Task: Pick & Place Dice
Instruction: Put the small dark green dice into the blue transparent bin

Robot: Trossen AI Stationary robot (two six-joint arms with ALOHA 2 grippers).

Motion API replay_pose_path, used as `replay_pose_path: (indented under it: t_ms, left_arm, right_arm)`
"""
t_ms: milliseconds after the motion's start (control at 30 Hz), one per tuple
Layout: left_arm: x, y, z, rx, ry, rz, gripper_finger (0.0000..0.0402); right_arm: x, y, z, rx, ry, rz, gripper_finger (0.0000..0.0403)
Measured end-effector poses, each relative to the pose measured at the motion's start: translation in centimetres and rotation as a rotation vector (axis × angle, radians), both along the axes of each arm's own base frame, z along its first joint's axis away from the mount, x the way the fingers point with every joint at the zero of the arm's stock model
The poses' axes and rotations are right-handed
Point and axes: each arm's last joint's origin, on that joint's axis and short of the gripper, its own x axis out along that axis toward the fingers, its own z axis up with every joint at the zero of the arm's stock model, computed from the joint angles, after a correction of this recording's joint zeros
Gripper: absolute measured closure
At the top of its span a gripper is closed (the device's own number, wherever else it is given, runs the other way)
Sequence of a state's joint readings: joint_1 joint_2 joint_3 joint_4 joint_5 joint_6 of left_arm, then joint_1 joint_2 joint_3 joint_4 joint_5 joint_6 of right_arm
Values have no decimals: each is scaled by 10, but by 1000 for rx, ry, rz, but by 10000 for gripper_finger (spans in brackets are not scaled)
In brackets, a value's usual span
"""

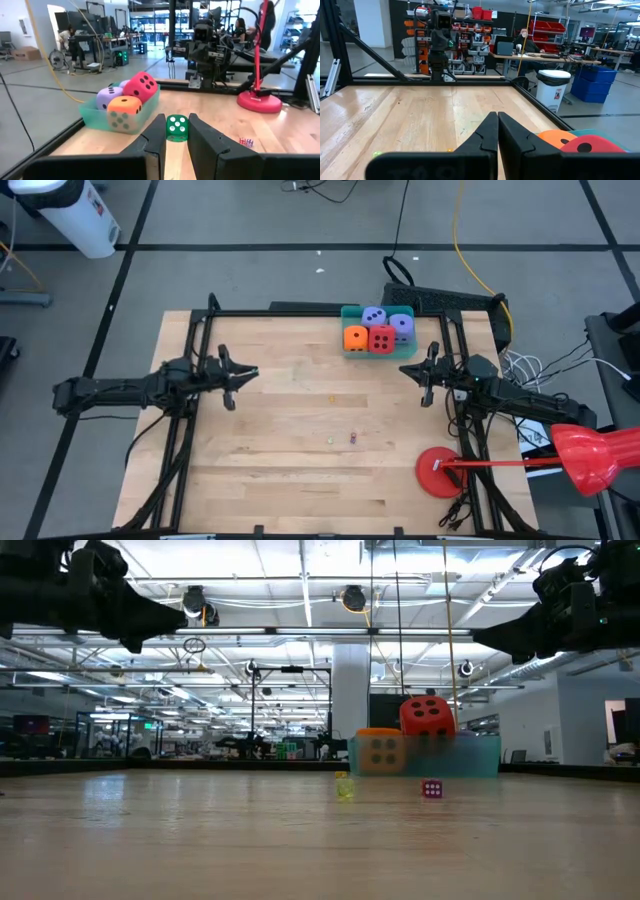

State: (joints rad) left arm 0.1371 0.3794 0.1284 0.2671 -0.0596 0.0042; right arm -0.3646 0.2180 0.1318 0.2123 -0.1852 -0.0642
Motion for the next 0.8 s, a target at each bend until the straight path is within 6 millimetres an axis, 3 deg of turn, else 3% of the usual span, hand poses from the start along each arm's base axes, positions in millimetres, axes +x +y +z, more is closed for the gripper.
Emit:
replay_pose_path:
  t_ms: [233, 400, 567, 800]
  left_arm:
    - [6, 2, 19, 9, 22, 44, 339]
    - [27, 9, 57, 41, 37, 71, 339]
    - [67, 28, 94, 47, 115, 90, 339]
    - [137, 79, 119, 10, 240, 83, 339]
  right_arm:
    - [0, 0, 0, 0, 0, 0, 399]
    - [0, 0, 0, 0, 0, 0, 399]
    - [0, 0, 0, 0, 0, 0, 399]
    - [0, 0, 0, 0, 0, 1, 399]
